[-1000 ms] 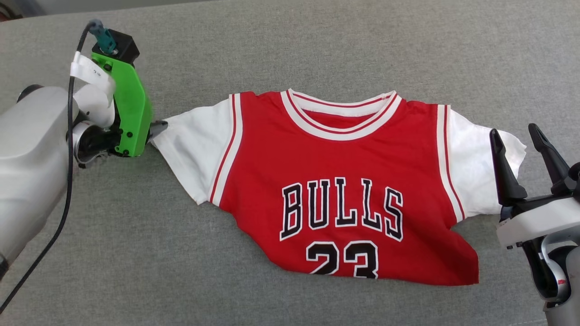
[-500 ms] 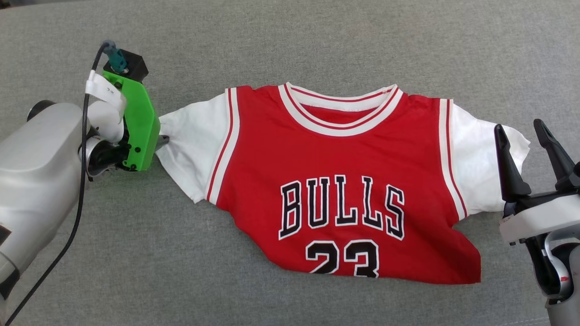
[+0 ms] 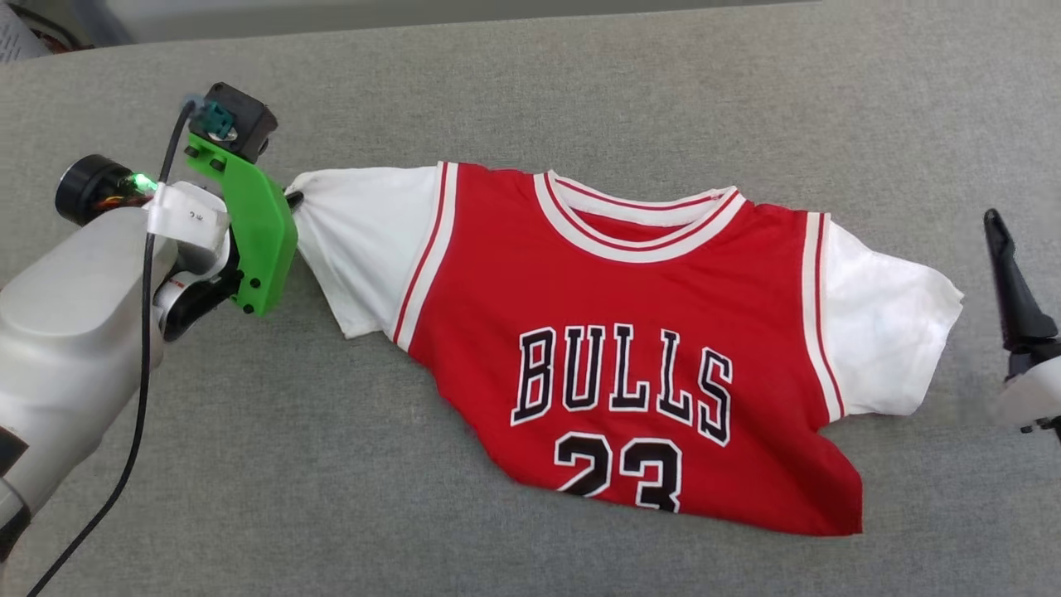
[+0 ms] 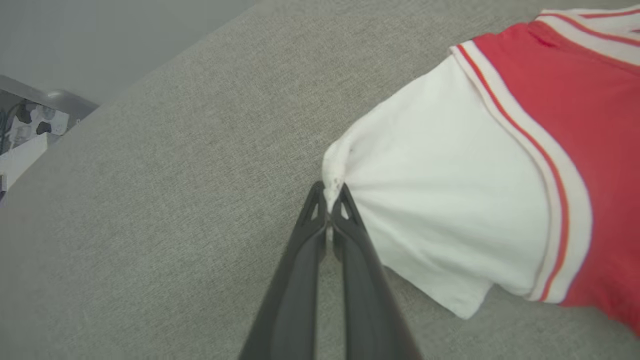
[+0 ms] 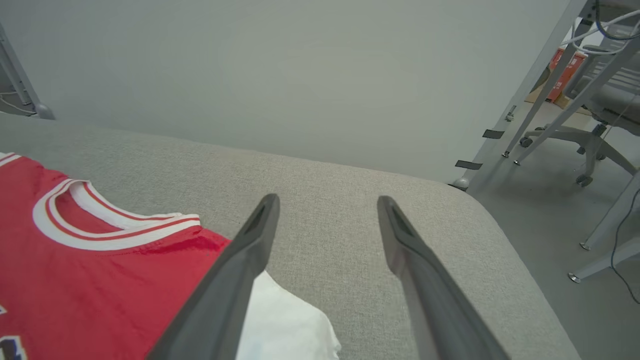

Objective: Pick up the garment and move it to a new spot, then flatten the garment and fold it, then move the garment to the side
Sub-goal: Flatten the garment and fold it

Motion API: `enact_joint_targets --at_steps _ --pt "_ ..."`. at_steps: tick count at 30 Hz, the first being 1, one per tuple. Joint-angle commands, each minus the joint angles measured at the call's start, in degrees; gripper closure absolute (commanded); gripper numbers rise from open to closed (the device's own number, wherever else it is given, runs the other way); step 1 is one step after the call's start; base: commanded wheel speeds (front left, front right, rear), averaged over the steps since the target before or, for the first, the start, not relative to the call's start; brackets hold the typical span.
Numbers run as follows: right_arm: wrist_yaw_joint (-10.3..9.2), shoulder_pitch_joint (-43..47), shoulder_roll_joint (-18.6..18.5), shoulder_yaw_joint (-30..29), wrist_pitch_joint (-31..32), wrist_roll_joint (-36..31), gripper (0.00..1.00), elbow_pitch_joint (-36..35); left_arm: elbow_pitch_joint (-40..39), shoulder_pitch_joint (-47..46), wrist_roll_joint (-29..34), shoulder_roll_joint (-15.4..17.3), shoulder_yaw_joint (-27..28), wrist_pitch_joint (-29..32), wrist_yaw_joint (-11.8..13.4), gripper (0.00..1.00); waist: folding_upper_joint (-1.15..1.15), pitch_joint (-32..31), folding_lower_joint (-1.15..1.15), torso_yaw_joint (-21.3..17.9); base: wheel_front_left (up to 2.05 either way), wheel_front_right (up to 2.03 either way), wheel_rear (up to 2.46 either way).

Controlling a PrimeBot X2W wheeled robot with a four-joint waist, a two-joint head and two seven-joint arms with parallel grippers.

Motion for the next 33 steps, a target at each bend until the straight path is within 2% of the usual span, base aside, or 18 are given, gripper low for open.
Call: enact_joint_targets --at_steps 1,8,18,21,24,33 --pt "-0.04 -0.9 -1.6 -0.3 0.9 0.3 0.00 -0.4 -0.1 0.5 0.6 1.0 0.5 -1.7 -0.1 1.00 0.00 -1.6 0.00 1.5 0.00 0.00 0.00" --pt "-0.04 -1.9 -9.8 1.1 10.0 3.7 0.00 -1.6 -2.8 1.8 1.0 2.9 1.7 -6.8 1.5 1.00 0.00 -3.0 0.00 3.2 0.00 0.00 0.00" --pt "-0.04 -6.0 -22.8 14.0 32.9 17.8 0.00 0.1 -9.5 2.5 2.2 3.5 1.9 -8.6 4.9 1.00 0.00 -1.9 0.00 6.0 0.00 0.00 0.00" --pt "-0.04 -8.3 -24.8 17.1 37.7 20.9 0.00 1.7 -10.9 2.2 2.8 3.5 1.9 -9.0 5.7 1.00 0.00 -1.0 0.00 6.7 0.00 0.00 0.00" --pt "-0.04 -10.6 -25.6 20.1 39.9 22.1 0.00 3.9 -12.1 1.8 3.2 3.4 2.0 -9.4 6.3 1.00 0.00 0.1 0.00 7.3 0.00 0.00 0.00" --pt "-0.04 -15.2 -25.3 27.5 38.8 22.6 0.00 11.7 -14.3 0.0 4.7 3.3 2.2 -10.5 7.4 1.00 0.00 3.3 0.00 9.1 0.00 0.00 0.00"
